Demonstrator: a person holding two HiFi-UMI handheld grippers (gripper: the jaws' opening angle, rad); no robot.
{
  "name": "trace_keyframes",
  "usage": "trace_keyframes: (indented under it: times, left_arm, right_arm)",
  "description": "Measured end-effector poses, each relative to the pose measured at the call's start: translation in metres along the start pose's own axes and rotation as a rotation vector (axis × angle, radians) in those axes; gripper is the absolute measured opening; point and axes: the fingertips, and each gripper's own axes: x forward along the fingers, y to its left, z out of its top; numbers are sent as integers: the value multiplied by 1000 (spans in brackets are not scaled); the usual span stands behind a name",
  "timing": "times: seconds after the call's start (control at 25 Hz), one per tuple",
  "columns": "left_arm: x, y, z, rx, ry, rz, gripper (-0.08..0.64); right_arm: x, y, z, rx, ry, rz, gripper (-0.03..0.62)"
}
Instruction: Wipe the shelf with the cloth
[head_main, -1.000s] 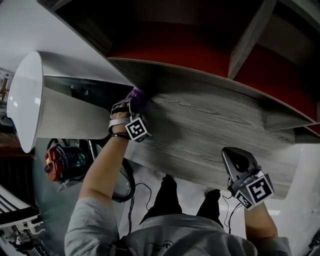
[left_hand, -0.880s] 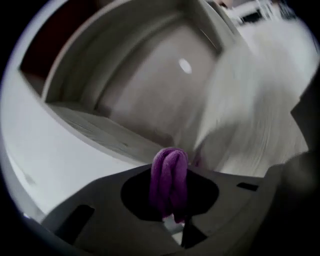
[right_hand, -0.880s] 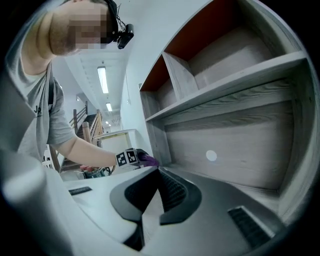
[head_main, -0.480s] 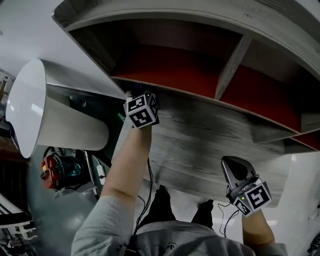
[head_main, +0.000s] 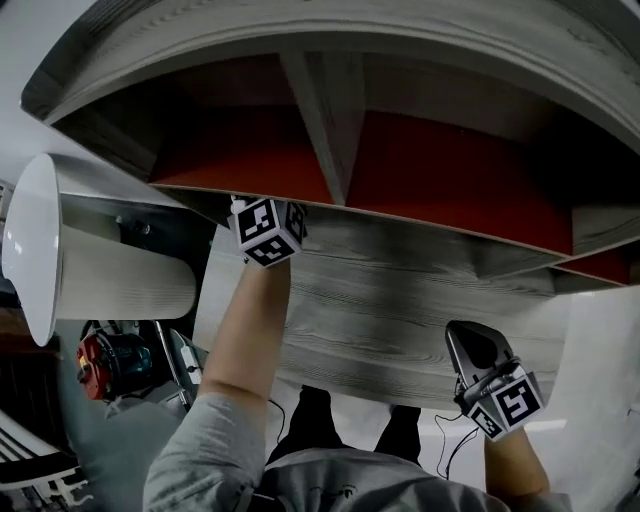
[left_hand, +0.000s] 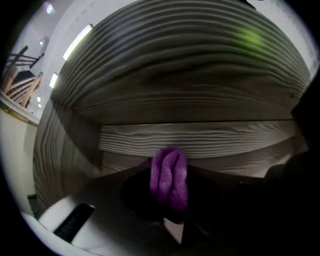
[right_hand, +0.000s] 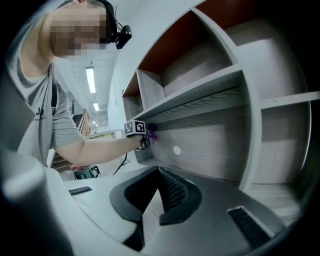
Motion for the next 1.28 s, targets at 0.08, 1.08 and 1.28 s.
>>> trace_keyframes:
  times: [0.08, 1.08, 1.28]
  left_arm:
    - [-12, -70, 1, 12, -33, -104, 83]
    - [-21, 18, -82, 153, 180, -46, 78]
    - [2, 103, -94, 135, 250, 95, 78]
  right_arm:
    - [-16, -17, -5, 12, -5, -25, 21]
    - [44, 22, -3, 18, 11, 76, 21]
    - [95, 75, 5, 17, 25, 164, 21]
